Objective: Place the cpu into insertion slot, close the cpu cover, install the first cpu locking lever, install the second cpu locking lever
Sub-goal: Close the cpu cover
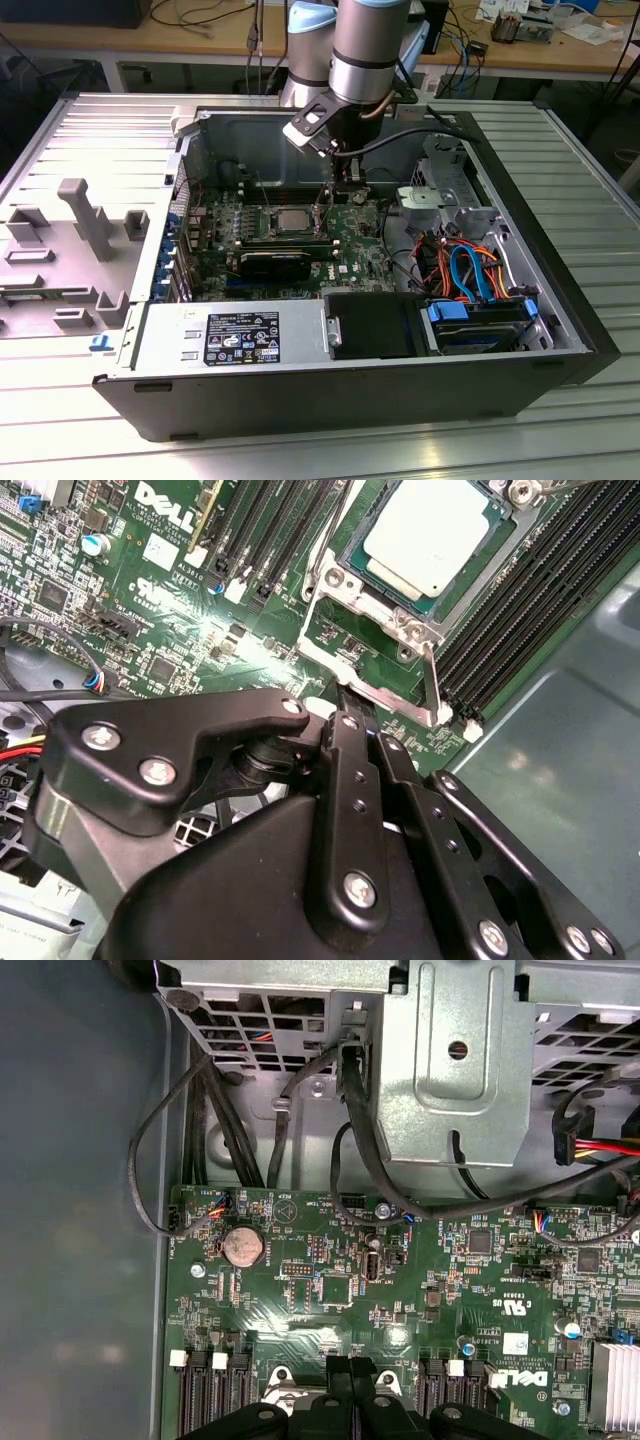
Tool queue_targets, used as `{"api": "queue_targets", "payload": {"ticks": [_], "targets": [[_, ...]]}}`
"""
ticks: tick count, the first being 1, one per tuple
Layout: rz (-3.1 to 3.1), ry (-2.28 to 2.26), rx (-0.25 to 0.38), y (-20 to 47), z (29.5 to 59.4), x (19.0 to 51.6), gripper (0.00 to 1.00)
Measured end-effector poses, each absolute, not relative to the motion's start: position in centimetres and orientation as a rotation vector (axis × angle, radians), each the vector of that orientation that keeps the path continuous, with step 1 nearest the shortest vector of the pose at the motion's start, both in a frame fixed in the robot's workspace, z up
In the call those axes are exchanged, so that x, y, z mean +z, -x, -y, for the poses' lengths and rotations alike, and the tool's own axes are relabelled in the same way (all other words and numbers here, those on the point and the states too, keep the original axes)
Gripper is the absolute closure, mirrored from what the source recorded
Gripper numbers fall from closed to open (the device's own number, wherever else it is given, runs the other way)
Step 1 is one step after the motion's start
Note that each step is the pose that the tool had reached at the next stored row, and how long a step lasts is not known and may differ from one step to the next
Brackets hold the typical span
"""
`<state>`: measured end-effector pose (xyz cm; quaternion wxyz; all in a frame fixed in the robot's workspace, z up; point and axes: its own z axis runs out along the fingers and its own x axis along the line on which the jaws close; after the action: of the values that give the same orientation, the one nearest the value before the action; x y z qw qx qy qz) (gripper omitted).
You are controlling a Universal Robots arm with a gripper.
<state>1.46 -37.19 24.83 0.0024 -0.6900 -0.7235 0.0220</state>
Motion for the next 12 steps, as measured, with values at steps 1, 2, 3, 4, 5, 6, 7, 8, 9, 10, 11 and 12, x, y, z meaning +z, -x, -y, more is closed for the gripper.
{"api": "queue_targets", "payload": {"ticks": [1, 2, 3, 4, 5, 6, 7, 8, 9, 10, 11, 12], "targets": [[2.269, 2.164, 0.069, -1.45, 37.19, 24.83, 0.89], [2.269, 2.164, 0.069, -1.45, 37.19, 24.83, 0.89], [2.269, 2.164, 0.069, -1.44, 37.19, 24.83, 0.89], [2.270, 2.164, 0.069, -1.43, 37.19, 24.83, 0.89], [2.269, 2.164, 0.069, -1.38, 37.19, 24.83, 0.89], [2.270, 2.164, 0.069, -1.26, 37.19, 24.83, 0.89], [2.269, 2.164, 0.069, -1.14, 37.19, 24.83, 0.89], [2.270, 2.164, 0.069, -1.11, 37.19, 24.83, 0.89], [2.270, 2.164, 0.069, -1.07, 37.19, 24.82, 0.89], [2.270, 2.164, 0.069, -1.03, 37.19, 24.83, 0.89], [2.270, 2.164, 0.069, -0.99, 37.19, 24.82, 0.89], [2.270, 2.164, 0.069, -0.96, 37.19, 24.82, 0.89]]}}
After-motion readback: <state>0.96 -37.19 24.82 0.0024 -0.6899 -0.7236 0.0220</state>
